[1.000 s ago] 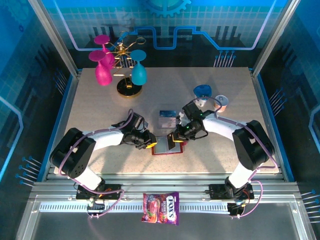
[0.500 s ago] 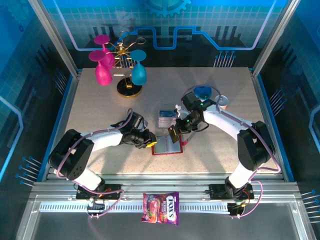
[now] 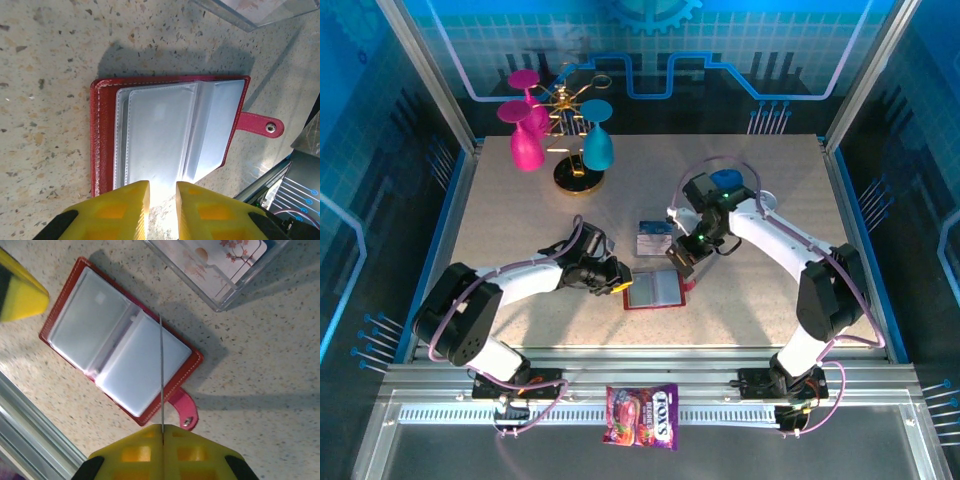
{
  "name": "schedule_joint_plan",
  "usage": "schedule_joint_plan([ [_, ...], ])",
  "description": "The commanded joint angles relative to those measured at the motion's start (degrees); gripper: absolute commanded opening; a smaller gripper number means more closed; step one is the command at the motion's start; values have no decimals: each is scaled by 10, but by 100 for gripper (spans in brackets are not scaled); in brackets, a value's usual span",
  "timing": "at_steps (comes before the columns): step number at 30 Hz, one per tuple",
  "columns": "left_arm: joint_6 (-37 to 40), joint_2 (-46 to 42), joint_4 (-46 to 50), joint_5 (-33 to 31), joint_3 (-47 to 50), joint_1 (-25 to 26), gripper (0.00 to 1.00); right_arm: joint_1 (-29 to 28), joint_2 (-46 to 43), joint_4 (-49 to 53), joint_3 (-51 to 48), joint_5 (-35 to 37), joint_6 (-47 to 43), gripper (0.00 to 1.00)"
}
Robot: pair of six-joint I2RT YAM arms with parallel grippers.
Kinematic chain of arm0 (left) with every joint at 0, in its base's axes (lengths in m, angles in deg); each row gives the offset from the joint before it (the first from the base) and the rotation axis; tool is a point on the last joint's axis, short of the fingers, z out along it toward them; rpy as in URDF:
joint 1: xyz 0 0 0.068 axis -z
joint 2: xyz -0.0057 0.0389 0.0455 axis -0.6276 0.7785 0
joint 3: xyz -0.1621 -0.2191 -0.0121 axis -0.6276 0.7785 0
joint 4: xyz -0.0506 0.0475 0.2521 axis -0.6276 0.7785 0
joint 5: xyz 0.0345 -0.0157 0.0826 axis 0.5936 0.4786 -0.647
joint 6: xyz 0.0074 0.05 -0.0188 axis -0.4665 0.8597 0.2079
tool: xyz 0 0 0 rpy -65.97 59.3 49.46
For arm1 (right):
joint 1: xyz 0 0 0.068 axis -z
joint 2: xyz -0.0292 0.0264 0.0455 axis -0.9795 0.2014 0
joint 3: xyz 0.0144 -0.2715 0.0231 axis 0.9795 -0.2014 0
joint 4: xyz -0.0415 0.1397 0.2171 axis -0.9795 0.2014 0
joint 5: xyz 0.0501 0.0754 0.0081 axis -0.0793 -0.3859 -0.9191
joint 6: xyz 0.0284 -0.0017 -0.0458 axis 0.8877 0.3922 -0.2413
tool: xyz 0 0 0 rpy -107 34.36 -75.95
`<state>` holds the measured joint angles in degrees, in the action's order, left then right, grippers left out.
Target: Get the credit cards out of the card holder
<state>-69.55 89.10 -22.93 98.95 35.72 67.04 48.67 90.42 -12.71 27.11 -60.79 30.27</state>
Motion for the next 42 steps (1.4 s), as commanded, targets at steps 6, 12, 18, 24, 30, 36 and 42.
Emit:
schedule_joint_plan([
  [6, 13, -20, 22, -9, 12, -8, 22, -10, -6, 64, 50, -23, -173, 2],
  [12, 17, -29, 32, -12, 12, -12, 22, -11, 37, 101, 112, 18, -236, 0],
  [18, 20, -39, 38, -15, 15, -20, 22, -5, 100, 132, 193, 44, -270, 0],
  [24, 21, -50, 43, -20, 23, -33, 22, -1, 156, 160, 275, 53, -317, 0],
  [30, 15, -54, 40, -24, 20, -43, 22, 2, 222, 188, 379, 82, -355, 0],
  [36, 16, -47, 46, -26, 10, -48, 22, 3, 305, 240, 518, 86, -390, 0],
  [42, 19, -40, 55, -25, 3, -55, 22, 5, 391, 292, 656, 88, -420, 0],
])
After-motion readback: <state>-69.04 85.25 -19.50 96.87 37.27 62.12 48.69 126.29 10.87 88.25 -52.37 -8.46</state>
